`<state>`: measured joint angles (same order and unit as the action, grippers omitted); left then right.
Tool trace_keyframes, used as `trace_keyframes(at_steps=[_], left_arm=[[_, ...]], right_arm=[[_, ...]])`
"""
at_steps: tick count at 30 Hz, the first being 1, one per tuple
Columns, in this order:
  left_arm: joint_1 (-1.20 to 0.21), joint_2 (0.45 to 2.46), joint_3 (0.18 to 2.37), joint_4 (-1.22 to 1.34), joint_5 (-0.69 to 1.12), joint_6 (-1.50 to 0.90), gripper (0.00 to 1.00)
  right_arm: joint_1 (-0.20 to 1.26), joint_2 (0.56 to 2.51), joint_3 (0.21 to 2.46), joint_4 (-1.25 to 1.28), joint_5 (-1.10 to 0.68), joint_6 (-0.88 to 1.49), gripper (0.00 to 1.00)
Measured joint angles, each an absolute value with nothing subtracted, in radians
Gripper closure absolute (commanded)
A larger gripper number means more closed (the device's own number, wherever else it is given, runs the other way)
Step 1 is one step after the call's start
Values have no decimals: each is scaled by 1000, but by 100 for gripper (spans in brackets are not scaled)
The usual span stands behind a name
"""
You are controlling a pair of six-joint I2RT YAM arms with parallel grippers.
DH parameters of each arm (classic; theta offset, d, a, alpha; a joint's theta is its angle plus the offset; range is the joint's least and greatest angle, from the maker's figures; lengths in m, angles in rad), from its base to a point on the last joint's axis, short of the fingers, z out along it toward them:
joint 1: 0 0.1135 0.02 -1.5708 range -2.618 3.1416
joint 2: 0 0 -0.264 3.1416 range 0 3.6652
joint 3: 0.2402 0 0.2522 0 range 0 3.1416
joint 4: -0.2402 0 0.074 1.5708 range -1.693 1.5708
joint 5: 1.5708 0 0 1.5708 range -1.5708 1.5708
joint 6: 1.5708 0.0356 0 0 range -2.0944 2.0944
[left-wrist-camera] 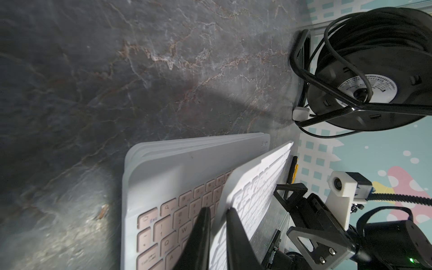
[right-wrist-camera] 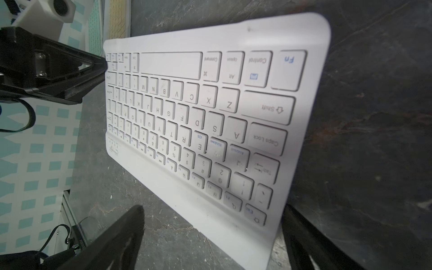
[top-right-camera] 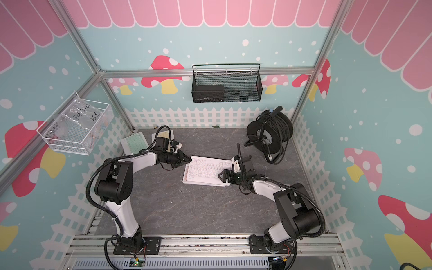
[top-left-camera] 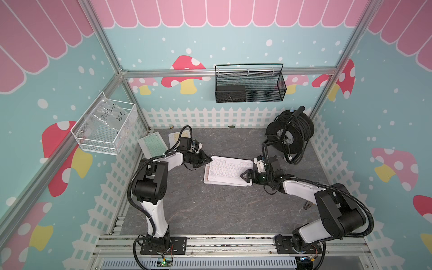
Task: Stack the numeric keypads
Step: Place the numeric keypad at the numeric keypad.
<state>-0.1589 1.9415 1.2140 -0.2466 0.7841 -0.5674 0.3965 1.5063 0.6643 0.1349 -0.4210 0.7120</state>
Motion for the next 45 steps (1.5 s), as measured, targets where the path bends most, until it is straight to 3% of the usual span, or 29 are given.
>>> trace_keyframes(at_steps=[18,45], left_arm=[[-141,1926,1217,-267,696,-567,83],[-139,1912,1203,-323,656,-542,75]], right_arm=[[452,1545,767,65,-370,759,10],[496,1602,808,26,-297,796,11]])
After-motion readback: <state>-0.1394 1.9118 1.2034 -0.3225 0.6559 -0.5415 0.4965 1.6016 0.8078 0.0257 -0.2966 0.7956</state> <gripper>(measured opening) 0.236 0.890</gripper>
